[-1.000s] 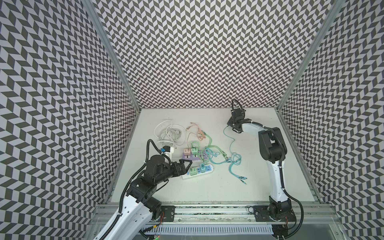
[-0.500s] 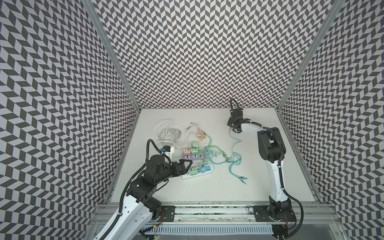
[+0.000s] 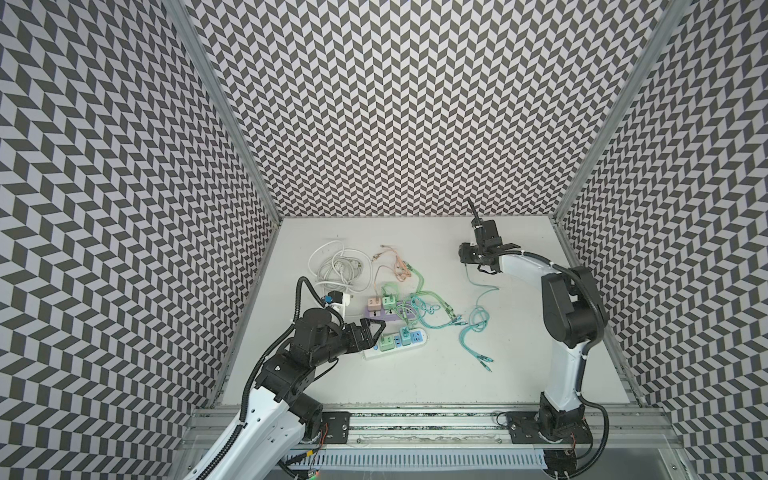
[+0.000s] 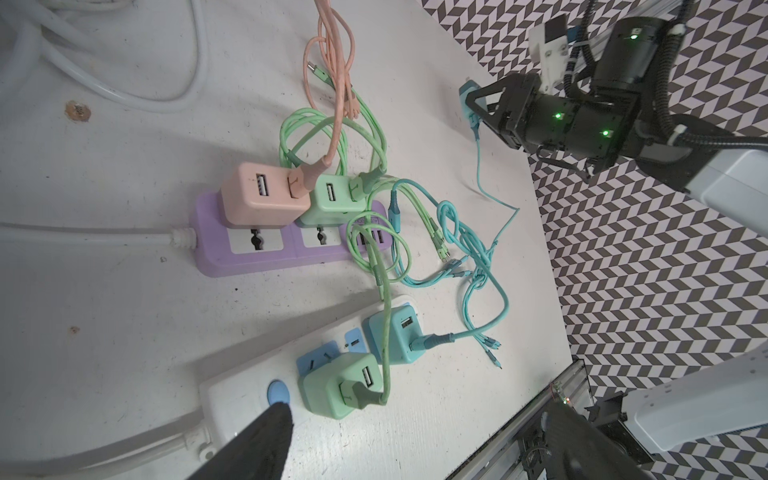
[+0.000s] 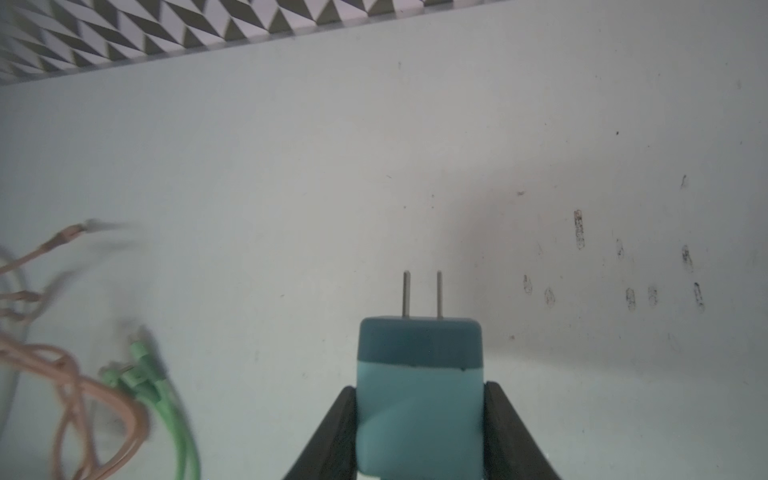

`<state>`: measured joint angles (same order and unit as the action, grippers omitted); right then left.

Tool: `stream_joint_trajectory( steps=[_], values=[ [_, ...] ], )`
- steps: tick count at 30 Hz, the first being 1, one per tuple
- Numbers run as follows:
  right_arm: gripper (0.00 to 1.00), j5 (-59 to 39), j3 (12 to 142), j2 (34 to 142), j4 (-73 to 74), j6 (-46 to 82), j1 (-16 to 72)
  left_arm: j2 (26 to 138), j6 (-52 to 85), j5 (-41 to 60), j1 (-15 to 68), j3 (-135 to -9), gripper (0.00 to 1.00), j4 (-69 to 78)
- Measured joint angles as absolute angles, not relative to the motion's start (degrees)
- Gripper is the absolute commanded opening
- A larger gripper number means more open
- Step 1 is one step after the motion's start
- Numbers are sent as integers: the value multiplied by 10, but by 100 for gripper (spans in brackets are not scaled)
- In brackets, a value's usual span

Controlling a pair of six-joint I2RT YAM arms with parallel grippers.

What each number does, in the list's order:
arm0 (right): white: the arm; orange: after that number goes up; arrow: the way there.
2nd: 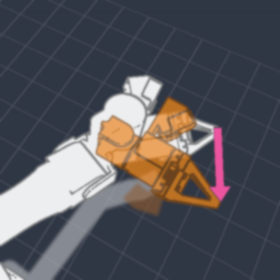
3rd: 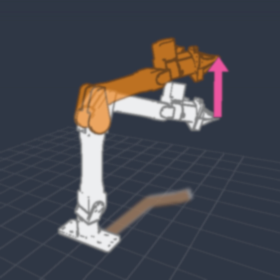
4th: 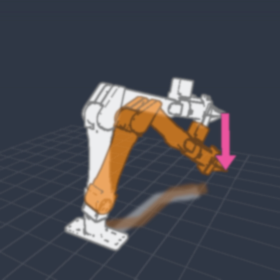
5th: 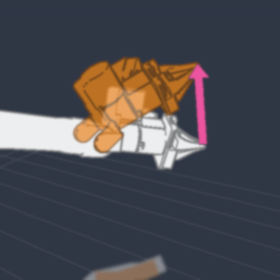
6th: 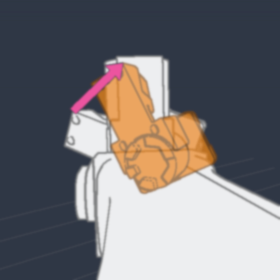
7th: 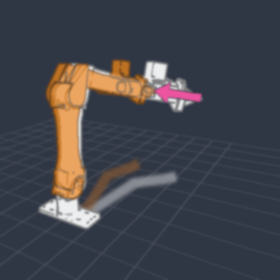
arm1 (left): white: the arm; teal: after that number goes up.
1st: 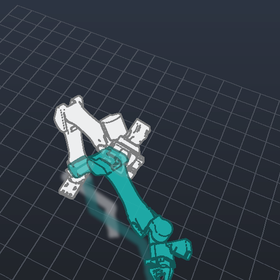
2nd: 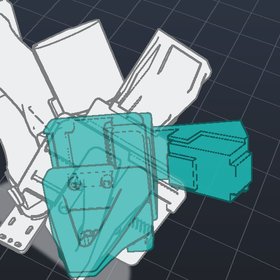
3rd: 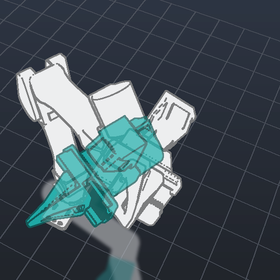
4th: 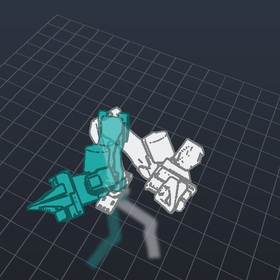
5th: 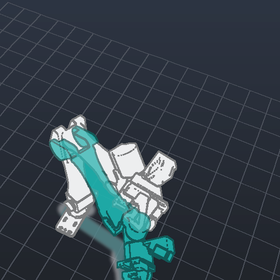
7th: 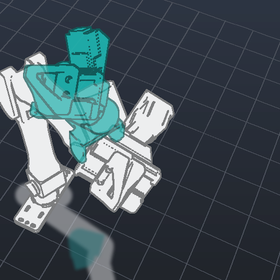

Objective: Insert the plug

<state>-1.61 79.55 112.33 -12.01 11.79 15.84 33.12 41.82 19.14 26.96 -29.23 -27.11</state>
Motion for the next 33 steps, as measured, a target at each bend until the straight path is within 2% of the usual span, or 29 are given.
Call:
stream_joint_trajectory(
  steps=[11, 18, 24, 33],
  values=[
    [34, -190, 679, 948, -79, 68, 158, 383, 408, 189, 269, -354, 96, -260],
    [34, -298, 629, 877, -70, 42, 171, 437, 400, 216, 267, -395, 95, -221],
    [34, -345, 600, 834, -66, 18, 225, 478, 399, 262, 265, -423, 93, -176],
    [34, -395, 570, 783, -44, -1, 319, 527, 401, 333, 264, -452, 86, -127]
  ],
)
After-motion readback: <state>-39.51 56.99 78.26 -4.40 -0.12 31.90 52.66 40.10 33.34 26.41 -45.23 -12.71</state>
